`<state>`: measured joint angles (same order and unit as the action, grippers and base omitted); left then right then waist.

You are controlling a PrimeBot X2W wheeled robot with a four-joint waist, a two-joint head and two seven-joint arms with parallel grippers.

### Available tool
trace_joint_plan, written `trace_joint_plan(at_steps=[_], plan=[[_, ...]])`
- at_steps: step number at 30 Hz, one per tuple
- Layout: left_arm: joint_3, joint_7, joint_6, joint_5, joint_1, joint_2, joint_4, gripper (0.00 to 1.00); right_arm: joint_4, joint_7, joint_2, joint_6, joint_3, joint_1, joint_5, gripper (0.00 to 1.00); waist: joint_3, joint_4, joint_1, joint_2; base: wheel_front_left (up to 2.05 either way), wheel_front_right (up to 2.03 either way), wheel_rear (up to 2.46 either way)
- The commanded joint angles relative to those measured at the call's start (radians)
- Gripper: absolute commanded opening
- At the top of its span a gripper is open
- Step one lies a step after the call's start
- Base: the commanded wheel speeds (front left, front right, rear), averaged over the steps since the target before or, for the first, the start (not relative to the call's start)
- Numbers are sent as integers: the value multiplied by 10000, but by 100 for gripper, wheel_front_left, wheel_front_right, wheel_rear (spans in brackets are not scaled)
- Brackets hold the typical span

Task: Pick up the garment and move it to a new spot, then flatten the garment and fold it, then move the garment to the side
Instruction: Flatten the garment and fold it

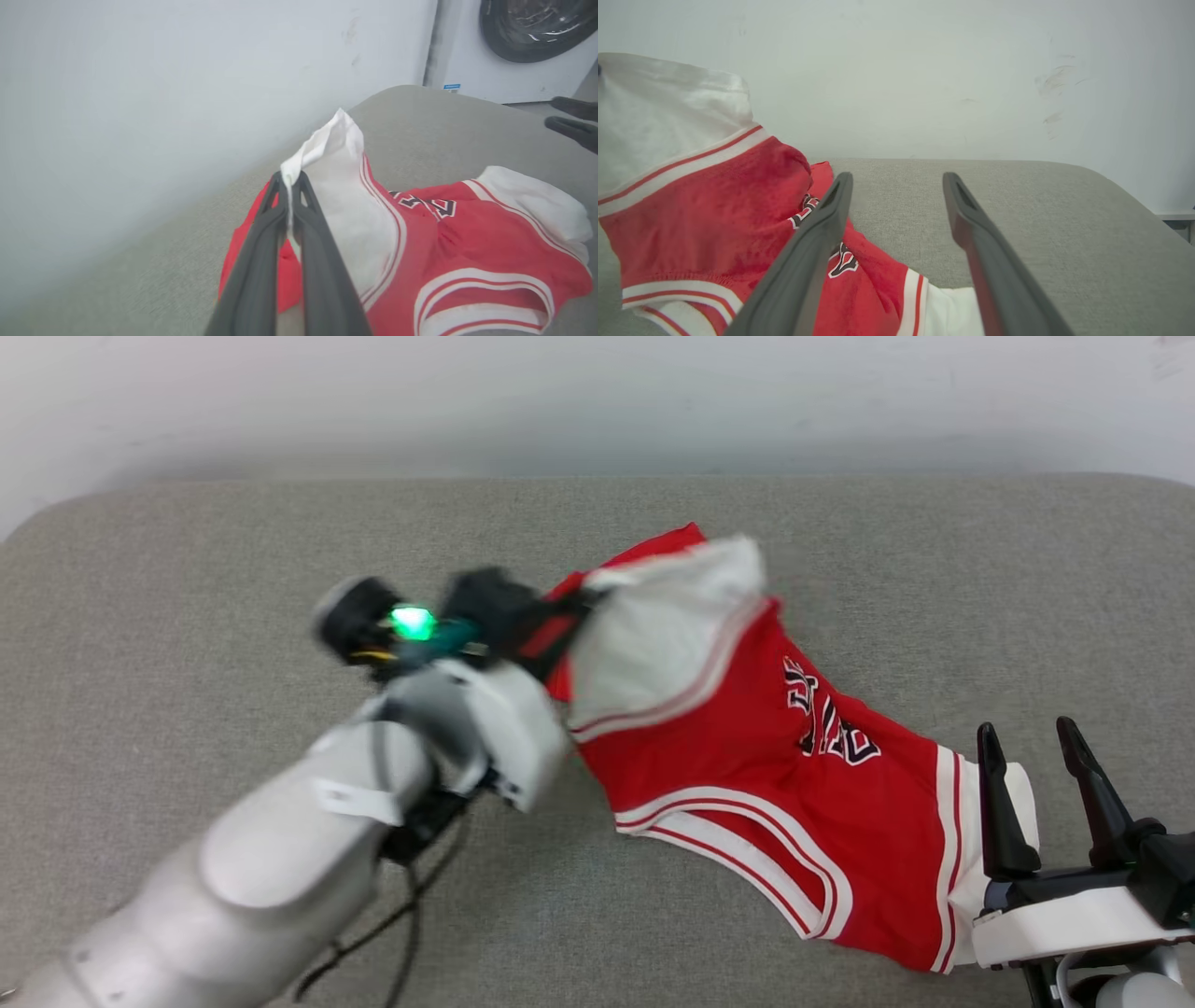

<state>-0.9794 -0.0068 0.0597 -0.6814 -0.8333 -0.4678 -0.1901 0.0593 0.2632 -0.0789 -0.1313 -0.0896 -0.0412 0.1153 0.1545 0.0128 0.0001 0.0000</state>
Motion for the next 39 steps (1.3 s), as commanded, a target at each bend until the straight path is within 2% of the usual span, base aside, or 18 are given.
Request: trace_joint_plan(at_steps=[1, 5, 6, 11, 16, 22, 33, 34, 35, 39], plan=[[337, -225, 271, -207, 349, -313, 59, 0, -53, 20, 70, 12, -31, 22, -67, 100, 32, 44, -1, 0, 0, 0, 0], [1082, -623, 879, -714, 1120, -1199, 111, 0, -61, 19, 105, 11, -66, 33, -62, 100, 108, 106, -1, 0, 0, 0, 0], [1082, -623, 879, -714, 1120, -1199, 111, 0, -61, 19, 105, 11, -66, 33, -62, 100, 108, 106, -1, 0, 0, 0, 0], [1832, -1137, 1571, -1470, 2406, -1971, -45, 0, -65, 21, 121, 11, -86, -21, -70, 100, 240, 120, -1, 0, 0, 0, 0], [2347, -1580, 1884, -2196, 3596, -2381, -691, 0, -25, 22, 76, 12, -148, -110, -122, 100, 390, 105, -1, 0, 0, 0, 0], [2604, -1850, 1730, -2821, 4476, -2446, -2096, 0, 1, 22, -8, 12, -194, -207, -151, 100, 571, 60, -1, 0, 0, 0, 0], [2313, -1620, 925, -3196, 4453, -1719, -4187, 0, 172, 14, -66, 12, -204, -202, -231, 100, 484, 31, -1, 0, 0, 0, 0], [2291, -1654, 885, -3189, 4422, -1637, -4316, 40, 198, 2, -63, 11, -200, -168, -237, 100, 421, 39, -1, 0, 0, 0, 0], [2271, -1746, 856, -3098, 4332, -1626, -4424, 100, 215, -11, -63, 11, -198, -121, -234, 100, 350, 54, -1, 0, 0, 0, 0], [2301, -2058, 768, -2892, 4012, -1690, -4568, 100, 253, -62, -78, 11, -193, 25, -216, 100, 30, 125, -1, 0, 0, 0, 0]])
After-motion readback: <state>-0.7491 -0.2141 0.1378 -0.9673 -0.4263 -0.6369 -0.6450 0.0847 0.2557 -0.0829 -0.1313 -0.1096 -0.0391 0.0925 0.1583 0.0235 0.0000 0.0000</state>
